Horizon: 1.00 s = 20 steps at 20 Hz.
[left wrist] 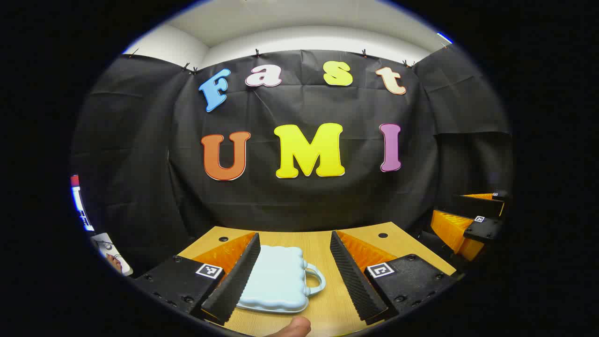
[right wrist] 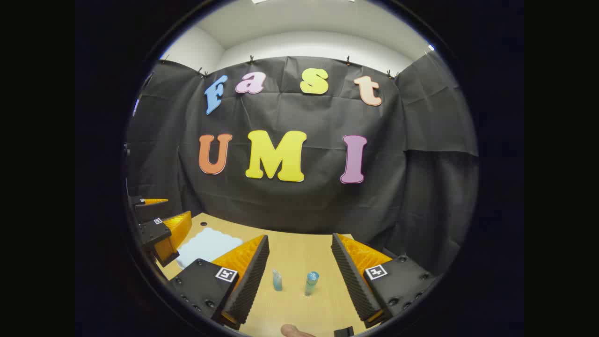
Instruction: First open the suitcase, pack the skin care products into it, and then close the suitcase.
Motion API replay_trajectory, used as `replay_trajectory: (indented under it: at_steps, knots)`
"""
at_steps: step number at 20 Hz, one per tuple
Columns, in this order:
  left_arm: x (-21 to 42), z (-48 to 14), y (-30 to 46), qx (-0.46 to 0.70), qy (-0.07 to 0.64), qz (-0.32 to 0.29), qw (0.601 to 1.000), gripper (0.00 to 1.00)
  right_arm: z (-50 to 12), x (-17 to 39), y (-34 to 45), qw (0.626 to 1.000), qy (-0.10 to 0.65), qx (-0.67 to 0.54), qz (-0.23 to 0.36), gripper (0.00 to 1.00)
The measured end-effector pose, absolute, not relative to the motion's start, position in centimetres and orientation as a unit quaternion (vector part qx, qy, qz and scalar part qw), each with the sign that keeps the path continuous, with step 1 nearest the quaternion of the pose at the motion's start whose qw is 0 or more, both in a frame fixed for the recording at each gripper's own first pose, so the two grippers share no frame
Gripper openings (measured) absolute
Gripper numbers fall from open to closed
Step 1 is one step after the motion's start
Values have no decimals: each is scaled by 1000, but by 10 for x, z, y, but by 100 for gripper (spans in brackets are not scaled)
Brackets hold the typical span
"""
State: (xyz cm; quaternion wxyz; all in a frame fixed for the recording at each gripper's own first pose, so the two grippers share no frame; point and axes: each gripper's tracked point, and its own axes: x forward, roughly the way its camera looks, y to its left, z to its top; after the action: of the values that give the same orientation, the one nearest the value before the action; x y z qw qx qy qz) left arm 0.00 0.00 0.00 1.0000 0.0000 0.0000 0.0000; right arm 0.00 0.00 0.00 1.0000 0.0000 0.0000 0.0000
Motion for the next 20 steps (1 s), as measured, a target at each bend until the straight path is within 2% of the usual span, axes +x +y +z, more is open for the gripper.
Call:
replay_trajectory:
  at_steps: [1,4,7,8,10,12,13,14,15,16,18,20]
  knots:
    - [0,-1,0,0,1,1,1000,96,-1,-1,0,1000,0,0,0,77]
    - [0,-2,1,1,3,2,1000,96,-1,-3,1,1000,-1,-2,1,80]
    - [0,-5,2,3,7,3,1000,96,-5,-5,1,1000,3,-4,0,77]
    - [0,-5,2,3,6,2,1000,96,-5,-5,1,1000,3,-5,-1,80]
    - [1,-6,2,3,11,1,1000,96,-6,-6,0,1000,3,-7,-2,77]
    - [-1,-3,2,8,7,0,1000,96,-8,-5,1,1000,4,-8,-1,80]
    - [-1,-1,0,10,2,-3,1000,96,-8,-5,2,1000,4,-7,0,77]
    - [-2,0,-2,13,-2,-7,1000,96,-8,-5,2,1000,5,-9,-1,80]
    - [-4,0,-3,17,-2,-10,1000,100,-9,-5,2,1000,5,-11,0,77]
    - [-4,-2,-4,22,-1,-11,1000,96,-9,-4,1,1000,4,-12,-2,80]
    - [-7,-6,-8,32,-3,-7,999,96,-9,-2,-3,1000,4,-12,-7,77]
    - [-6,-10,-9,34,-4,-5,999,96,-11,1,-7,1000,7,-8,-11,80]
